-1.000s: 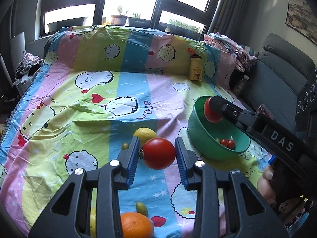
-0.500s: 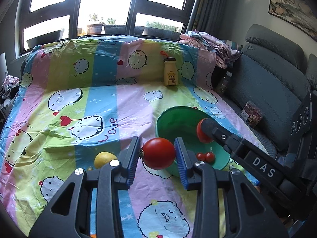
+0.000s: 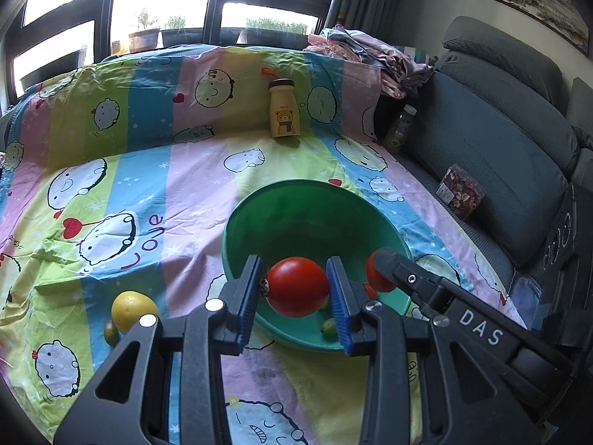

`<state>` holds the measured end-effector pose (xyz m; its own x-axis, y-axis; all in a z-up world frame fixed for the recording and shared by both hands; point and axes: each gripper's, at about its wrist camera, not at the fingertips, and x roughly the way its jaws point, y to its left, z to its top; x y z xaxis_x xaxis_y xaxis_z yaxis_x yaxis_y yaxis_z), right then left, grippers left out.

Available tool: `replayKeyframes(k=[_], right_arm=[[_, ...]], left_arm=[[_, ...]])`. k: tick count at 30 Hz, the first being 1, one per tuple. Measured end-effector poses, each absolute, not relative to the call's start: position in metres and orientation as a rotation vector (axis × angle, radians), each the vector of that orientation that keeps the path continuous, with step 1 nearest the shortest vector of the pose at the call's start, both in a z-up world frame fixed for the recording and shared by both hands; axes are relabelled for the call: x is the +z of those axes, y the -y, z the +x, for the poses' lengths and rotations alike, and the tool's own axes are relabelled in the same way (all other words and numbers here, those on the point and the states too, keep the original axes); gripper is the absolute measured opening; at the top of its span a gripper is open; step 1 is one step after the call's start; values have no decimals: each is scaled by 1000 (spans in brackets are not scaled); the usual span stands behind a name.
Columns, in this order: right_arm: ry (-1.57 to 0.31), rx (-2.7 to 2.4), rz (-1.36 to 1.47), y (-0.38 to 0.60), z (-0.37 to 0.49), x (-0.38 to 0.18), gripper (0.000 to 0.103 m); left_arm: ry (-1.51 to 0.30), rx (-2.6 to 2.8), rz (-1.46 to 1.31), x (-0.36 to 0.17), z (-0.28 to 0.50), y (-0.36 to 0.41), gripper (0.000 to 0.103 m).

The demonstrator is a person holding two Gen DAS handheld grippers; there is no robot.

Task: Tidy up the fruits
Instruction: 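Lower both tomatoes into the green bowl and open both grippers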

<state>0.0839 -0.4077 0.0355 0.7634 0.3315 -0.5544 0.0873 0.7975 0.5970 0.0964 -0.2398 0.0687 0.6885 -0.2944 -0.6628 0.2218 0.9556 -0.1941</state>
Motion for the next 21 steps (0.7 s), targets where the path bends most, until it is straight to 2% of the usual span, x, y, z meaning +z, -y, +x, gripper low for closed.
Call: replayKeyframes(k=[21], right_arm=[[-846, 49, 660, 422, 99, 10, 29]], left_arm=[[-896, -300, -134, 28, 124, 251, 36]])
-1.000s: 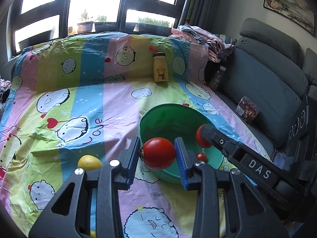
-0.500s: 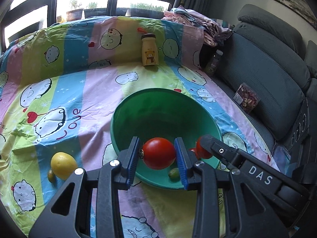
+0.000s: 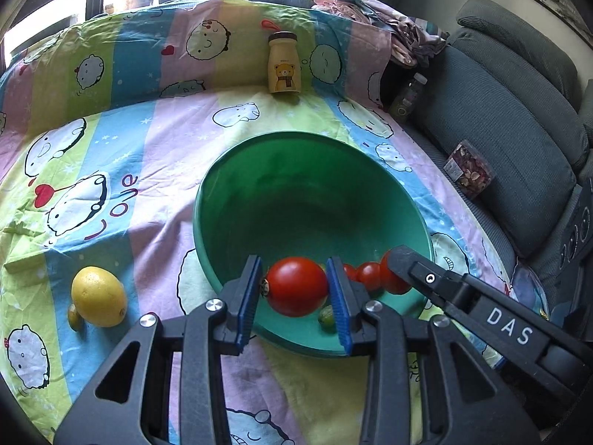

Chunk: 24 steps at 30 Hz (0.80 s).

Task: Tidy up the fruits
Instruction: 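Lower both tomatoes into the green bowl and open both grippers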

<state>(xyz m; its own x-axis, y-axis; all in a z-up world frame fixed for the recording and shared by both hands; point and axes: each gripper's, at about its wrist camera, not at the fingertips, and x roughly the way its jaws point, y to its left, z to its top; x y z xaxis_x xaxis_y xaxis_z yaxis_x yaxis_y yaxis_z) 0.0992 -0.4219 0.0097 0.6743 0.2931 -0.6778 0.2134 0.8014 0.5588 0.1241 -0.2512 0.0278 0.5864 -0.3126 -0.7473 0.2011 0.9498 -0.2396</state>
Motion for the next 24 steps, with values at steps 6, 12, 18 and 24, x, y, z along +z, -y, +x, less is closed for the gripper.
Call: replayKeyframes(k=[6, 12, 18, 24], right_arm=[[-879, 39, 666, 421, 104, 3, 29], [-880, 5, 638, 421, 104, 4, 29], [-880, -1, 636, 420, 104, 4, 29], [-834, 48, 634, 413, 100, 12, 51]], left_arm=[[-906, -299, -141, 23, 127, 250, 36], [-897, -284, -125, 20, 127, 250, 36], [-859, -283, -141, 26, 118, 240, 41], [-813, -271, -134, 41, 99, 224, 57]])
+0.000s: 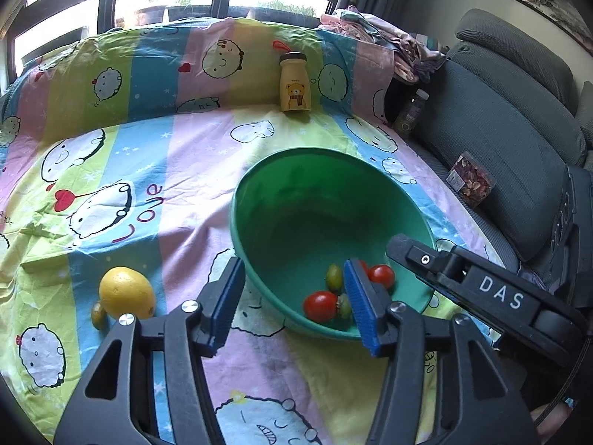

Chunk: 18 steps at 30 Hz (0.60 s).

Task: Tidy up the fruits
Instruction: 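Lower both tomatoes into the green bowl and open both grippers, then move the right gripper down to the large yellow pear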

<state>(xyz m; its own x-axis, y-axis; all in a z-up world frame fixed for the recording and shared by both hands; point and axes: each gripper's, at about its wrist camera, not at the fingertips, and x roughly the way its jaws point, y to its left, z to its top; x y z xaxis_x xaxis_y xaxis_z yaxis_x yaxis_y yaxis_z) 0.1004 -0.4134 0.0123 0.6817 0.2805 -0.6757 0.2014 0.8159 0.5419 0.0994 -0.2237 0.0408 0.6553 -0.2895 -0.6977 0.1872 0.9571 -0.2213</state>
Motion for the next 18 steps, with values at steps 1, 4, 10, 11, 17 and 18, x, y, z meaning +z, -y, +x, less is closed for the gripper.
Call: replayKeyframes(k=[1, 4, 10, 11, 17, 18], right_arm=[[-829, 58, 630, 411, 99, 14, 55], [-816, 119, 612, 401, 97, 20, 64], [-824, 240, 611, 386, 92, 26, 70], [-827, 288, 628, 382, 90, 27, 70], [-871, 552, 614, 338, 80, 37, 72], [-882, 574, 595, 329, 78, 39, 72]], left_arm=[[-809, -266, -140, 43, 96, 218, 59], [-806, -243, -165, 48, 81, 196, 65], [-846, -138, -198, 49, 44, 141, 67], [-850, -113, -200, 48, 37, 131, 69], [-897, 24, -266, 36, -2, 71, 71], [-906, 31, -289, 34, -8, 62, 71]])
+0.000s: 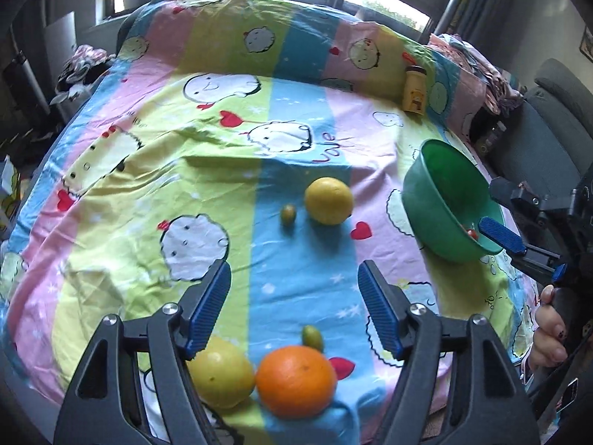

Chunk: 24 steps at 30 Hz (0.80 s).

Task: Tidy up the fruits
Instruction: 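Move the right gripper down to the large yellow pear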

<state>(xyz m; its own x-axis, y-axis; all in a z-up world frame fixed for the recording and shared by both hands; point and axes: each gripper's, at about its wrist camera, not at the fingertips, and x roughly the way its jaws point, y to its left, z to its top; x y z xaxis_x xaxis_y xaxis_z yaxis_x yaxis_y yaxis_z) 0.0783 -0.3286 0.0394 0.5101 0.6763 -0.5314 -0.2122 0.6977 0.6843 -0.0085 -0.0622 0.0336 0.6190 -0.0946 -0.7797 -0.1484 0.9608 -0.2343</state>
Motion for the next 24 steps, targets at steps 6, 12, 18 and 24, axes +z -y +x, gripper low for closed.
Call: replayKeyframes(k=[6, 12, 18, 24], right_arm=[[-971, 736, 446, 258, 68, 42, 72], [-1060, 913, 351, 197, 52, 32, 72], [-1140, 998, 311, 164, 44, 17, 72], [-1228, 1005, 236, 144, 42, -3, 72]], left_arm=[[-900, 133, -361, 23, -43, 25, 71], [-911, 139, -414, 14, -64, 9, 71], [-963, 130, -404, -2, -67, 10, 71], [-1018, 80, -419, -16, -64, 17, 70]])
